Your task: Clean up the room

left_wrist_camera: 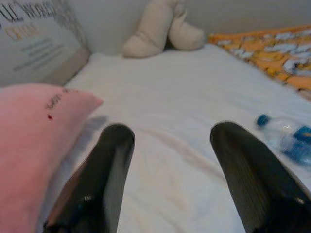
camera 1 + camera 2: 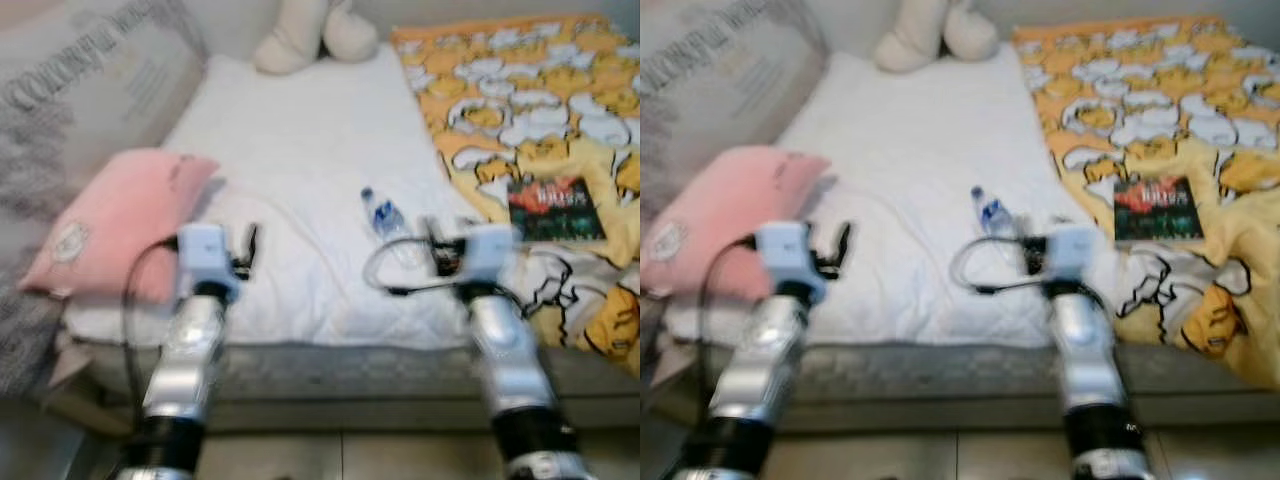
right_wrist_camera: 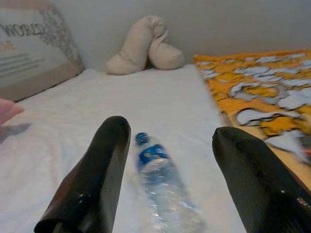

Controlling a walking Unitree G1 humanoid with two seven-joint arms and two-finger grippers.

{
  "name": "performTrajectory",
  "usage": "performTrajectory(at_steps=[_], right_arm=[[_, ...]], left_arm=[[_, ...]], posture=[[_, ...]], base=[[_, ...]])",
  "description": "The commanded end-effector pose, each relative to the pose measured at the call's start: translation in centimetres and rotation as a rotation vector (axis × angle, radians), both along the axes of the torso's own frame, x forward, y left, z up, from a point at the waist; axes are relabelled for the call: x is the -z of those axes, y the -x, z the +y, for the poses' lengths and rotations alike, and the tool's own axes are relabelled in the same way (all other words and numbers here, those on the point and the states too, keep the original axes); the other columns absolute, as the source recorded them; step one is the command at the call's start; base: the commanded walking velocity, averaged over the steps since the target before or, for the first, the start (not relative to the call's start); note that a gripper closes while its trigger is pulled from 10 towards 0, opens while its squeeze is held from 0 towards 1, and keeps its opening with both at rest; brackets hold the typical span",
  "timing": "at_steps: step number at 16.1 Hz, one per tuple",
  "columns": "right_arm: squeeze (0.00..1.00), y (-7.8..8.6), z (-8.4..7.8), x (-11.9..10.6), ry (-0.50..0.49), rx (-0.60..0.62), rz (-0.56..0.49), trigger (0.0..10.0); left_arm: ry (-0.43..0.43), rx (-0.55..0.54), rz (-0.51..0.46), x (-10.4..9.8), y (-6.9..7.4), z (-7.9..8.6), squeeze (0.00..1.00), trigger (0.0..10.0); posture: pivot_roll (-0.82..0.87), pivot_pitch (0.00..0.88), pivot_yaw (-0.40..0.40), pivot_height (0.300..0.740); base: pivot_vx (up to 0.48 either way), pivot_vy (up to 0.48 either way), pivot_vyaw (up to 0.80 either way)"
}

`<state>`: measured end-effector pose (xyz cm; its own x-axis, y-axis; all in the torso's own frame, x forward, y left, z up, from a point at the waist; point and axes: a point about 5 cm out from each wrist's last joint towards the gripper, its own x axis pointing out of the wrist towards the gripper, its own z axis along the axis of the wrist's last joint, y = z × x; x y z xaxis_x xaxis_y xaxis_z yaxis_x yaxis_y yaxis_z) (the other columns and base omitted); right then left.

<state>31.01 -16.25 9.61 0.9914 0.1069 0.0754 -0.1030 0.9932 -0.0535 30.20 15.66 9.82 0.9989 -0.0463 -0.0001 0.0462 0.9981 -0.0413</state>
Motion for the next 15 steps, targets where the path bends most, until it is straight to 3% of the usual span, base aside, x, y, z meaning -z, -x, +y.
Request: performTrajectory(at_steps=[1,4,10,11,15], right_arm=[[0.00,-0.1,-0.8,-0.2,0.010,0.021,0.001,10.0],[0.00,-0.2,-0.9,-0.2,0.012,0.027,0.004,10.0],[0.00,-0.8,-0.9,-0.5,0.005,0.021,0.007,10.0],[1.00,-0.9,-0.9,-0.6,-0.002,0.018,0.007,10.0],[1.00,-1.3,-0.4,-0.5,0.013,-0.010,0.034,10.0]], left_arm=[[-0.019,0.041,-0.024,-0.3,0.0,-0.8,0.00,10.0],[-0.030,0.044,-0.023,-0.3,0.2,-1.1,0.00,10.0],[-0.027,0.019,-0.013,-0.2,0.1,-0.7,0.00,10.0],[-0.023,0.022,-0.013,-0.2,0.1,-0.7,0.00,10.0],[-0.018,-0.002,-0.002,-0.1,0.3,-0.5,0.00,10.0]], posture=[[-0.15,0.000,0.146,0.740],[-0.15,0.000,0.145,0.740],[-0.14,0.000,0.144,0.740],[-0.14,0.000,0.144,0.740],[-0.13,0.000,0.142,0.740]], base=[[0.000,0.000,0.00],[0.000,-0.139,0.00],[0.312,-0.362,0.00],[0.319,-0.356,0.00],[0.162,-0.175,0.00]])
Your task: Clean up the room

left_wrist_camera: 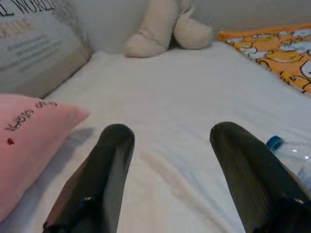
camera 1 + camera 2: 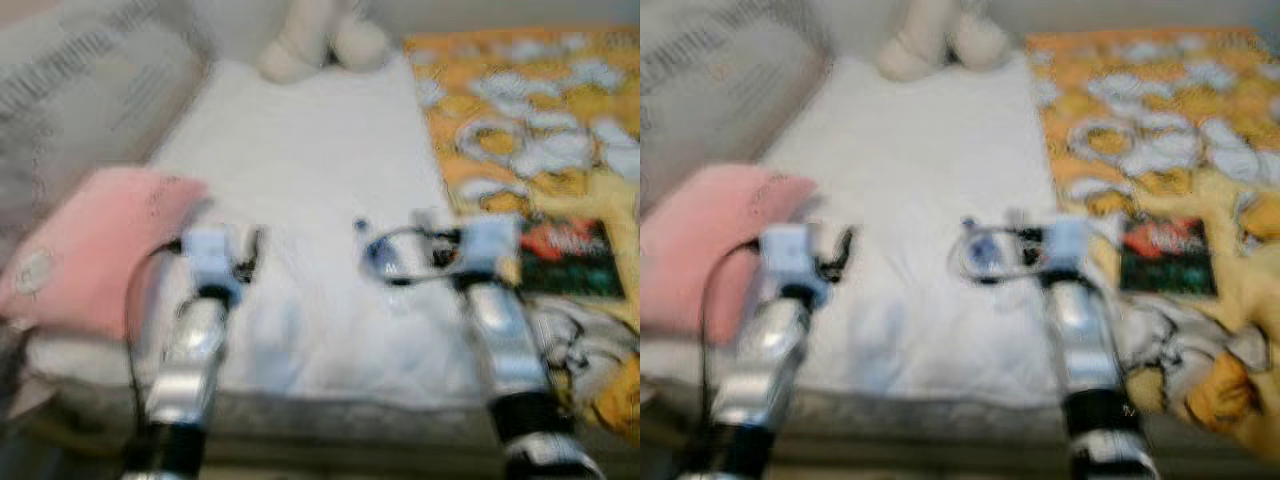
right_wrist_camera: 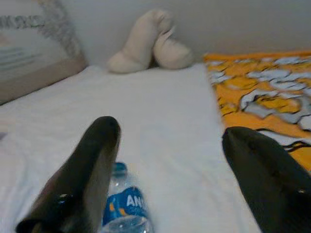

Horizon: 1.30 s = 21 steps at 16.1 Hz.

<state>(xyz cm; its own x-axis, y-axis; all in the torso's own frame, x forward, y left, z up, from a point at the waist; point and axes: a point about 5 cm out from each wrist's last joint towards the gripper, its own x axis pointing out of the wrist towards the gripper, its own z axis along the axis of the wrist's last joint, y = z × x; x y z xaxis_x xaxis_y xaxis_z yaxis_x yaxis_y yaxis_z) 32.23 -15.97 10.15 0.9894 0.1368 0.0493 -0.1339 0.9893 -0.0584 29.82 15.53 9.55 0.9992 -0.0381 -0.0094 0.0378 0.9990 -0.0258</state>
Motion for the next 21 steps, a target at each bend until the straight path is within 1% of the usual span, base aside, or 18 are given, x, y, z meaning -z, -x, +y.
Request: performTrajectory(at_steps=[1,2,5,7,8,9,10,11,12,13,15,16,18,19,21], right_arm=[[1.00,-0.2,-0.3,0.0,-0.004,-0.014,0.024,10.0],[0.00,-0.5,-0.3,-0.3,0.008,-0.017,0.019,10.0],[0.00,-1.0,-0.6,0.0,0.000,0.013,0.069,10.0],[0.00,-1.4,-0.5,0.1,0.005,0.003,0.100,10.0],[0.00,-1.8,-0.3,0.1,0.009,-0.016,0.125,10.0],[0.00,-2.0,-0.2,0.3,0.021,-0.020,0.136,10.0],[0.00,-2.3,-0.2,0.7,0.039,-0.020,0.170,10.0],[0.00,-2.6,-0.2,1.0,0.042,-0.004,0.188,10.0],[0.00,-2.7,-0.4,1.4,0.055,0.032,0.212,10.0],[0.00,-3.1,-0.2,1.6,0.068,0.060,0.235,10.0],[0.00,-3.4,0.7,2.1,0.074,0.071,0.273,10.0],[0.00,-3.6,1.0,2.3,0.079,0.074,0.291,10.0],[0.00,-3.6,1.2,2.4,0.076,0.081,0.308,10.0],[0.00,-3.7,1.5,2.8,0.049,0.105,0.350,10.0],[0.00,-3.8,1.7,3.0,0.044,0.123,0.376,10.0]], left_arm=[[-0.004,0.008,-0.012,-0.3,0.0,-0.3,0.00,10.0],[-0.005,0.013,-0.012,-0.3,0.1,-0.3,0.00,10.0],[-0.020,0.022,-0.011,-0.3,0.6,-0.3,0.00,10.0],[-0.033,0.024,-0.010,-0.4,1.2,0.0,0.00,10.0],[-0.047,0.025,-0.001,-0.4,2.1,0.4,0.00,10.0],[-0.049,0.026,0.005,-0.4,2.4,0.5,0.00,10.0],[-0.053,0.027,0.019,-0.1,3.2,0.7,0.00,10.0],[-0.053,0.026,0.026,0.0,3.4,0.7,0.00,10.0],[-0.054,0.029,0.033,0.1,4.0,0.7,0.00,10.0],[-0.056,0.036,0.048,0.2,4.2,0.7,0.00,10.0],[-0.068,0.052,0.070,0.2,4.9,0.6,0.00,10.0],[-0.076,0.046,0.078,0.1,5.1,1.0,0.00,10.0],[-0.079,0.035,0.084,0.0,5.4,1.3,0.00,10.0],[-0.086,0.025,0.094,-0.2,6.1,1.7,0.00,10.0],[-0.094,0.025,0.112,-0.3,6.6,1.9,0.00,10.0]], posture=[[-0.13,0.000,0.141,0.740],[-0.12,0.000,0.141,0.740],[-0.11,0.000,0.143,0.740],[-0.09,0.000,0.147,0.740],[-0.07,0.000,0.151,0.740],[-0.06,0.000,0.152,0.740],[-0.05,0.004,0.157,0.740],[-0.05,0.010,0.158,0.740],[-0.04,0.022,0.163,0.740],[-0.04,0.027,0.166,0.740],[-0.01,0.057,0.176,0.740],[-0.01,0.072,0.180,0.740],[0.01,0.088,0.183,0.740],[0.02,0.108,0.189,0.740],[0.04,0.127,0.193,0.740]], base=[[0.000,0.000,0.00],[0.000,0.000,0.00],[0.000,0.000,0.00],[0.000,0.000,0.00],[0.000,0.000,0.00],[0.000,0.000,0.00],[0.000,0.000,0.00],[0.000,0.000,0.00],[0.000,0.000,0.00],[0.000,0.000,0.00],[0.000,0.000,0.00],[0.000,0.000,0.00],[0.000,0.000,0.00],[0.000,0.000,0.00],[0.000,0.000,0.00]])
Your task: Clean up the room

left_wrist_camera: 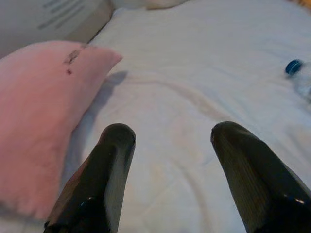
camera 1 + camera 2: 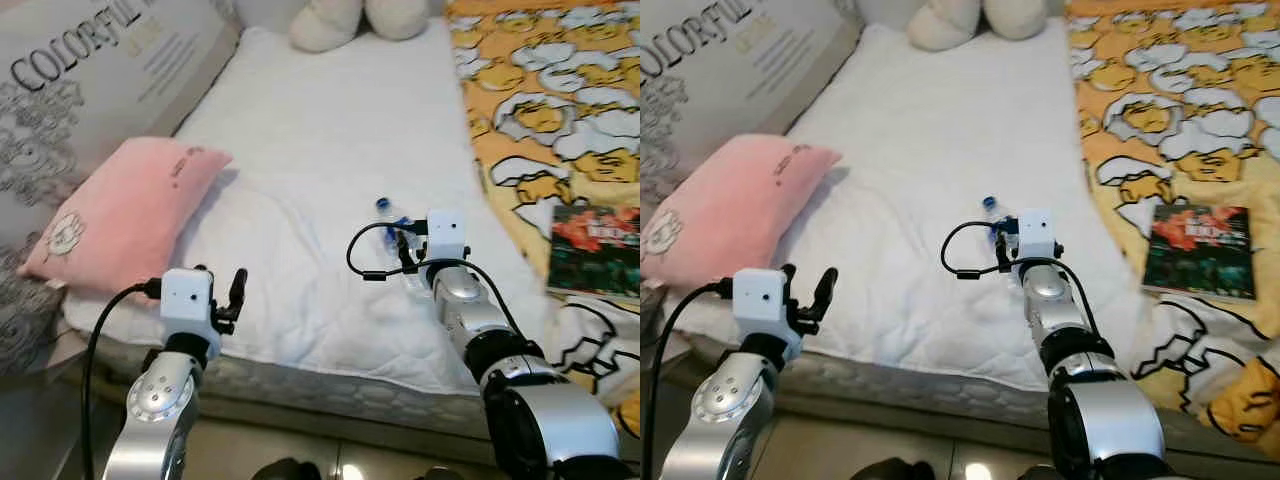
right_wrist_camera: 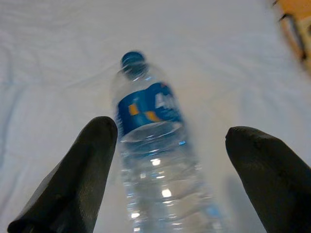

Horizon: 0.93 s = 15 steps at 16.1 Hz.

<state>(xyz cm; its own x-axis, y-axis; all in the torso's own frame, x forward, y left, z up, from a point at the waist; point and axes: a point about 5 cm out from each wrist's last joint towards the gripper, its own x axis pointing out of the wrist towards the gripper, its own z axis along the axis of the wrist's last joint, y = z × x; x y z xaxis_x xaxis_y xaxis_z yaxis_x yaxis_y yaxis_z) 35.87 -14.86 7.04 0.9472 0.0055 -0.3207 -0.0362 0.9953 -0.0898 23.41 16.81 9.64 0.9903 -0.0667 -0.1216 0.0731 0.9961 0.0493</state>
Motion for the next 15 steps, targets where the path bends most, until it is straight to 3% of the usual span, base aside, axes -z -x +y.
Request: performTrajectory(at_steps=[1,6,11,15], right_arm=[[0.00,-0.1,0.6,0.0,-0.019,0.007,0.009,10.0],[0.00,0.4,0.4,1.0,0.015,0.030,0.072,10.0],[0.00,-0.5,-0.9,-1.0,0.056,0.092,-0.070,10.0],[0.00,-0.2,-2.5,-0.5,0.059,0.154,-0.036,10.0]], left_arm=[[-0.016,-0.008,0.006,-0.3,0.4,0.6,0.00,10.0],[-0.033,-0.044,0.035,-0.8,1.7,1.6,0.00,10.0],[-0.029,-0.042,0.056,-0.7,1.9,1.4,0.00,10.0],[-0.022,-0.029,0.064,-0.6,1.8,0.9,0.00,10.0]], posture=[[0.06,0.139,0.189,0.740],[0.10,0.193,0.186,0.740],[0.08,0.197,0.184,0.740],[0.07,0.198,0.190,0.740]], base=[[0.000,0.000,0.00],[0.000,0.000,0.00],[0.000,0.000,0.00],[0.000,0.000,0.00]])
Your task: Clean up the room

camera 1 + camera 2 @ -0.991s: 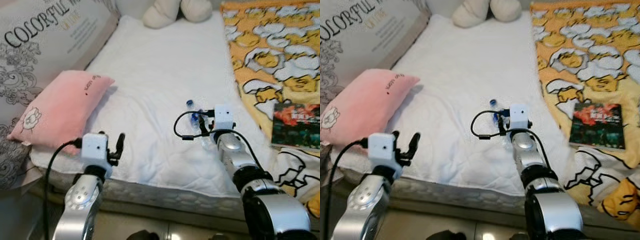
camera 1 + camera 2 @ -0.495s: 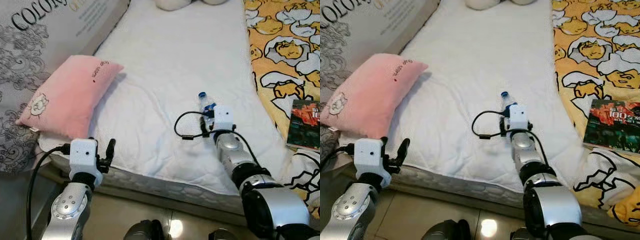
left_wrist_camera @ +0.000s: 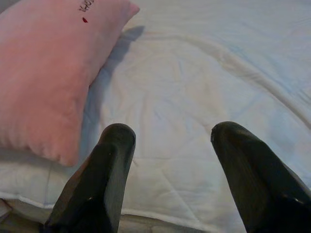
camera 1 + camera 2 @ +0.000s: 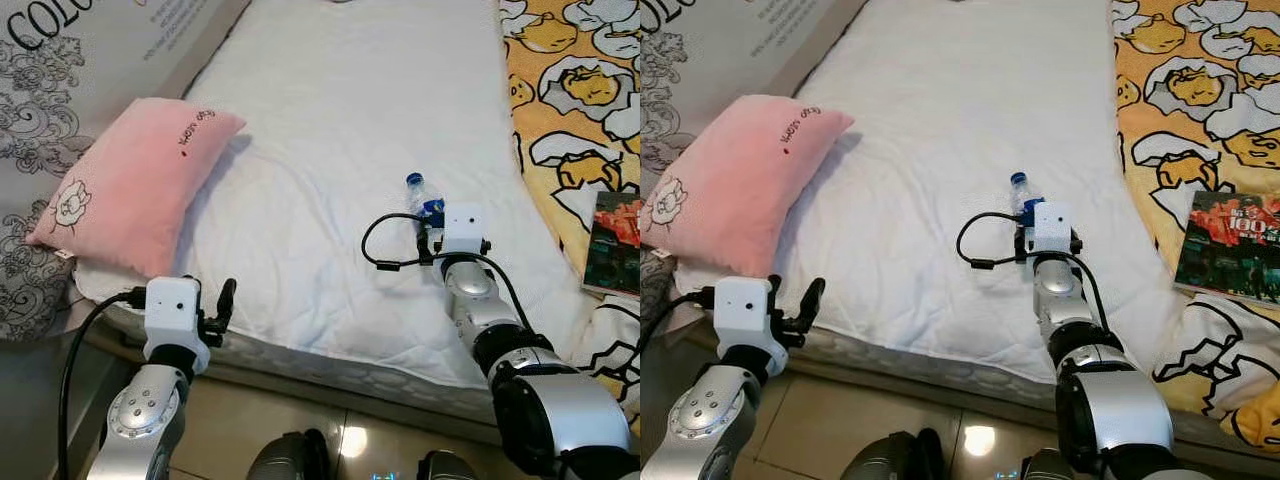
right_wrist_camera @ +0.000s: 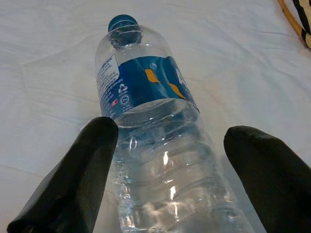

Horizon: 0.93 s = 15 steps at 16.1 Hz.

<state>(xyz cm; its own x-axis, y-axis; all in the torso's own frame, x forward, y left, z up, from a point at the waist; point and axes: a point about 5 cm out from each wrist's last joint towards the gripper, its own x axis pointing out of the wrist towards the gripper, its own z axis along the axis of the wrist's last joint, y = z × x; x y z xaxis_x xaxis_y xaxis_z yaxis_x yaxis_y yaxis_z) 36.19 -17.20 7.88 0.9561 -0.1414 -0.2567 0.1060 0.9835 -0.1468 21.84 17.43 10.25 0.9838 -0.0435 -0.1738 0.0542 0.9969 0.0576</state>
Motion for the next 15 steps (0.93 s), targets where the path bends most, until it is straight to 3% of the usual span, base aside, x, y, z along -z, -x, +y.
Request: performTrajectory(at_steps=[1,5,6,7,15], right_arm=[[0.00,0.4,-0.3,0.8,-0.014,0.026,0.052,10.0],[0.00,1.1,0.3,2.4,-0.122,0.009,0.169,10.0],[0.00,1.2,0.3,2.5,-0.140,0.015,0.178,5.8],[0.00,1.1,0.3,2.5,-0.145,0.015,0.172,0.0],[0.00,1.0,0.7,2.1,-0.136,-0.018,0.137,0.0]], left_arm=[[-0.011,-0.007,0.015,0.1,0.3,0.3,0.00,10.0],[-0.011,-0.008,0.022,0.1,0.3,0.4,0.00,10.0],[-0.011,-0.007,0.023,0.1,0.2,0.4,0.00,10.0],[-0.012,-0.007,0.024,0.1,0.2,0.4,0.00,10.0],[-0.008,-0.008,0.022,0.3,-1.0,0.1,0.00,10.0]], posture=[[0.08,0.199,0.191,0.740],[0.08,0.198,0.193,0.740],[0.08,0.198,0.193,0.740],[0.08,0.198,0.192,0.740],[0.05,0.165,0.185,0.740]], base=[[0.000,0.000,0.00],[0.000,0.000,0.00],[0.000,0.000,0.00],[0.000,0.000,0.00],[0.000,0.000,0.00]])
